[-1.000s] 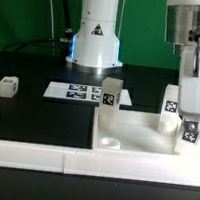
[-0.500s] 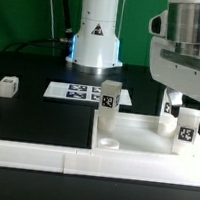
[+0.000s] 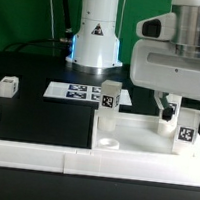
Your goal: Assemble square table
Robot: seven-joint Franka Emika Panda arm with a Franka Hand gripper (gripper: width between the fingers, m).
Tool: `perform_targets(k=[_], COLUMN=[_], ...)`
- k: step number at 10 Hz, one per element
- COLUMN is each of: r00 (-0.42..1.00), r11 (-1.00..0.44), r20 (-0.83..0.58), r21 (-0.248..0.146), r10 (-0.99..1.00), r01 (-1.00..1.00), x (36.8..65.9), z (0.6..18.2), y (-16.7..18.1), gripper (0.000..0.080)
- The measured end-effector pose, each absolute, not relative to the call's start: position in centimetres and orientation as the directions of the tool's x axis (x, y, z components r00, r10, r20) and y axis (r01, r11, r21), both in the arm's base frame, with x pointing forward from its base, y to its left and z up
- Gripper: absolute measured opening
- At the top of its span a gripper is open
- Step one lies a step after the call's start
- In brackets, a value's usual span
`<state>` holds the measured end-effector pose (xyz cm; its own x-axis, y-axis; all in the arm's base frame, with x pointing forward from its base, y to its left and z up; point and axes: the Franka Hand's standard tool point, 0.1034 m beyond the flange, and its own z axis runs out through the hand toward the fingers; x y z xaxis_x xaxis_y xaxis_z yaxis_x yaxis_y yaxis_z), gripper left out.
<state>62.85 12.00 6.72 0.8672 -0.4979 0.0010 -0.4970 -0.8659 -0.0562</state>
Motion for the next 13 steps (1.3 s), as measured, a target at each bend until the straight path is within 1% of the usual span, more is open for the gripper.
perform_targets(k=[1,2,3,4,5,7,9,11,12,13], r00=[0.897,0.897,0.897,0.893,0.855,0.785,0.666,0.449,0.291,0.175], r11=[-0.896,-0.896,-0.896,-0.891,-0.854,-0.784,-0.664,-0.445,-0.285,-0.166], r20=[0.013,0.013,0.013,0.012,0.007,-0.001,-0.013,-0.055,-0.079,-0.102], r21=[-0.059,-0.059,-0.059,-0.059,-0.060,-0.061,-0.062,-0.072,-0.082,-0.089], r10=[-0.441,-0.443,-0.442,-0.451,-0.518,-0.619,-0.746,-0.892,-0.954,-0.979], r01=[-0.440,-0.441,-0.441,-0.449,-0.517,-0.618,-0.745,-0.893,-0.955,-0.982], x=[63.02,63.02,63.02,63.01,63.01,63.00,63.01,63.03,62.98,62.98], z=[6.65,6.66,6.65,6.64,6.63,6.63,6.63,6.55,6.49,6.48], y=[11.92,11.91,11.91,11.92,11.94,11.95,11.93,11.81,11.76,11.71], gripper=[0.0648,0.0646,0.0482,0.0482,0.0304,0.0290,0.0290,0.0290,0.0290,0.0290])
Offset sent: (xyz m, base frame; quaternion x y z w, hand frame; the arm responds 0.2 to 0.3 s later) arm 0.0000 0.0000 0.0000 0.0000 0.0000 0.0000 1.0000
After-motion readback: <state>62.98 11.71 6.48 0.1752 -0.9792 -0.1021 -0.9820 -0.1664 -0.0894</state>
